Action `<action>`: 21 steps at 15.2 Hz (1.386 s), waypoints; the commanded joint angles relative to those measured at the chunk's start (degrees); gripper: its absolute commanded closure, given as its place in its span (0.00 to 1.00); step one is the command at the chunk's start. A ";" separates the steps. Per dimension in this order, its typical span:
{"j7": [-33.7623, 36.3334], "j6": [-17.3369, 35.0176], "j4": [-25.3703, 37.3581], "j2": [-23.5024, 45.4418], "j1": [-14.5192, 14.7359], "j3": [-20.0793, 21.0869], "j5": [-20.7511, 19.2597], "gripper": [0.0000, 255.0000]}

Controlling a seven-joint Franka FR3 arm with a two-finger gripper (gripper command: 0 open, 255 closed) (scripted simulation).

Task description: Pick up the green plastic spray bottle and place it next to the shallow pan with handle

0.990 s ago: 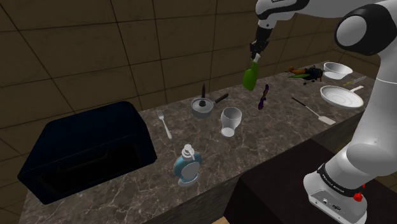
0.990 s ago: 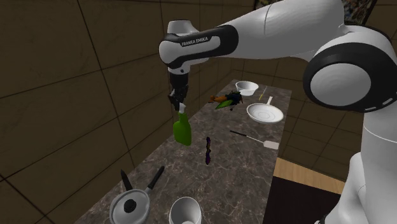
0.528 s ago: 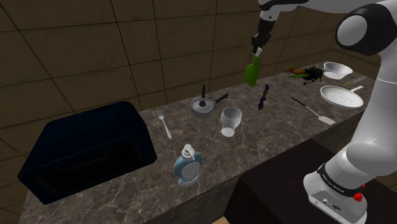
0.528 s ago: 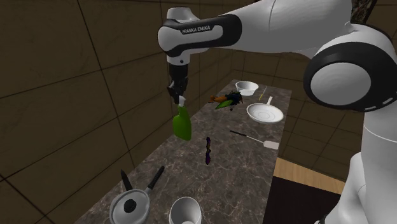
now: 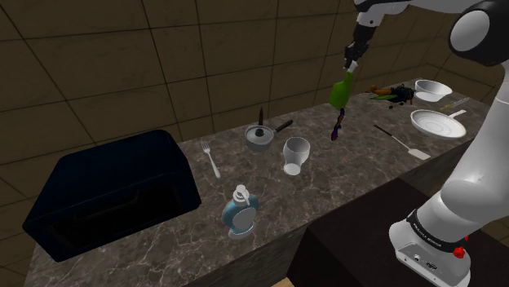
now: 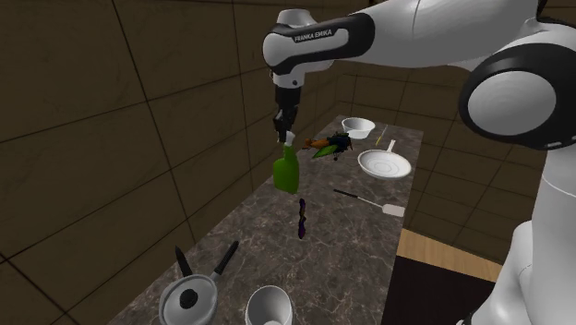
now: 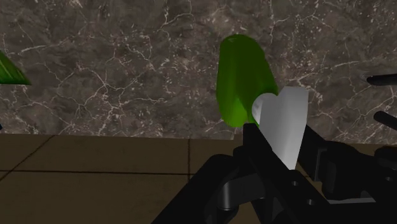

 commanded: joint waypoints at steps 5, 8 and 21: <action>-6.97 0.34 -3.05 -2.16 -4.12 -2.50 0.11 1.00; -10.74 0.09 -3.33 -2.31 -6.50 -3.83 0.46 1.00; -27.80 -3.79 3.61 3.29 -19.04 -8.92 4.49 1.00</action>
